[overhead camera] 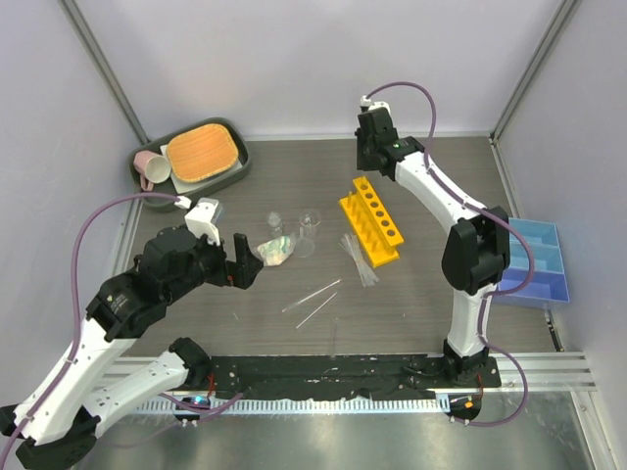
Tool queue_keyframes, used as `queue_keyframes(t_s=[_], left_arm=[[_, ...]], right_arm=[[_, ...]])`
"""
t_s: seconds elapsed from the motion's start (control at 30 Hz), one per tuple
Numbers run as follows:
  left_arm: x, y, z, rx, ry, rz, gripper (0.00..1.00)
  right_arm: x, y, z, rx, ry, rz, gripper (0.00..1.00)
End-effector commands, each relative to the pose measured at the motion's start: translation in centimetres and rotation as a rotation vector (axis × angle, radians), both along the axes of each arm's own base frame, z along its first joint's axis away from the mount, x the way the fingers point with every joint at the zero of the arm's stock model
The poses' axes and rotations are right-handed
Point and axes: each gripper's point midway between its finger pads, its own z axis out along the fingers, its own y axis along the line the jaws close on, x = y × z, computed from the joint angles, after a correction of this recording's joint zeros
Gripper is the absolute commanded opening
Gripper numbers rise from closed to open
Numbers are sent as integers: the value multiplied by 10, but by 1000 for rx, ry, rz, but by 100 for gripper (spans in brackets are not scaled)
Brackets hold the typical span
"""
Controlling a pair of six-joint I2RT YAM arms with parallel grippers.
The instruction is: Organize the chemistry lab equipment
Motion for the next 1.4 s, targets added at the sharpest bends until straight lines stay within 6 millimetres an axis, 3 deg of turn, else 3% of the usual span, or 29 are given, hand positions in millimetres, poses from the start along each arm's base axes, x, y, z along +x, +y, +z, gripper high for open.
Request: queue_keyframes(t_s=[0.0,0.3,0.43,0.67,0.9,1.2,1.37], left_arm=[[2,3,3,-8,-23,16,100],[0,4,3,-8,-20,11,100],[0,3,3,-9,-18,7,100],[-2,0,4,-21,-9,-4,100],[-7,-2,2,-33,13,-20,100],[-13,-8,-5,-56,44,-46,100],[-10,-8,-4,-61,31,-35,100]], right_arm=[[-11,9,6,20,-40,26,15],[-17,10,-3,1,-43,29,17],[-19,12,2,0,-46,34,44],[-25,11,12,-8,-39,46,63],[-38,9,42,-6,-74,51,71],[-66,-7,115,-31,-192,23,74],[-53,-11,112,-59,-181,-5,74]])
